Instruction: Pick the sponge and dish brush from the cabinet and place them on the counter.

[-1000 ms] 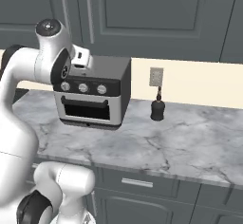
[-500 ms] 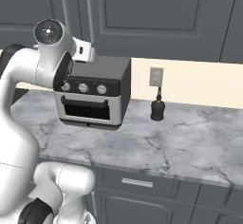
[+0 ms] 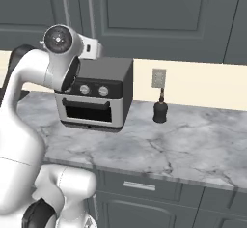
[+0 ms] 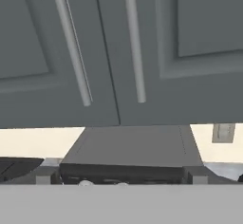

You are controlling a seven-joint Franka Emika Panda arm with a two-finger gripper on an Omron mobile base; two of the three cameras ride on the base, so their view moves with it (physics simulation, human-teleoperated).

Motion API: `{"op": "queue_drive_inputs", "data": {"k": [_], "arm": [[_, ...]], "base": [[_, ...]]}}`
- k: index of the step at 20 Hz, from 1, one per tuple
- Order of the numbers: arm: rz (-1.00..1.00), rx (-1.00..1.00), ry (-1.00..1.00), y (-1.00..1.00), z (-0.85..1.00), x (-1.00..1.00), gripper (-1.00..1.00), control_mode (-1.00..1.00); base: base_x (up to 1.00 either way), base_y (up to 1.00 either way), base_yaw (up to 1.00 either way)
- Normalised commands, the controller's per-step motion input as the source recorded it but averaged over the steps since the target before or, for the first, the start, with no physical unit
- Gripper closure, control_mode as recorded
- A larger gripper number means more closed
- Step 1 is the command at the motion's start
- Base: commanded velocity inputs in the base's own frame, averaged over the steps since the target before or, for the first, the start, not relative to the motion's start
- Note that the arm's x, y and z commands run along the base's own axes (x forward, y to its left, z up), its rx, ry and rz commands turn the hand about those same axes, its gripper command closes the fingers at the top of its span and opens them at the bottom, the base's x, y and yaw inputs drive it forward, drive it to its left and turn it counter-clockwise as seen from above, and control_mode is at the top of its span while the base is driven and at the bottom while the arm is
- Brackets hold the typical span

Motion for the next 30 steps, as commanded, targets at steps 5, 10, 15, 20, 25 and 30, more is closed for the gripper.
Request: {"op": "queue_drive_inputs", "data": {"k": [5, 10, 15, 20, 25, 30], "arm": [[0.00, 0.00, -0.14, 0.00, 0.09, 0.42, -1.00, -1.00], [0.06, -0.03, -0.26, 0.00, 0.00, 0.03, -1.00, -1.00], [0.07, -0.08, -0.28, 0.00, -0.02, -0.02, -1.00, -1.00], [0.04, -0.06, -0.20, 0.00, 0.00, 0.00, -1.00, -1.00], [0.01, -0.03, -0.06, 0.02, 0.00, -0.01, -1.00, -1.00], [0.00, 0.00, -0.09, 0.00, 0.00, 0.08, -1.00, -1.00]], "base": [[0.00, 0.00, 0.00], [0.00, 0.00, 0.00], [0.00, 0.00, 0.00], [0.00, 0.00, 0.00], [0.00, 0.00, 0.00], [0.00, 0.00, 0.00]]}}
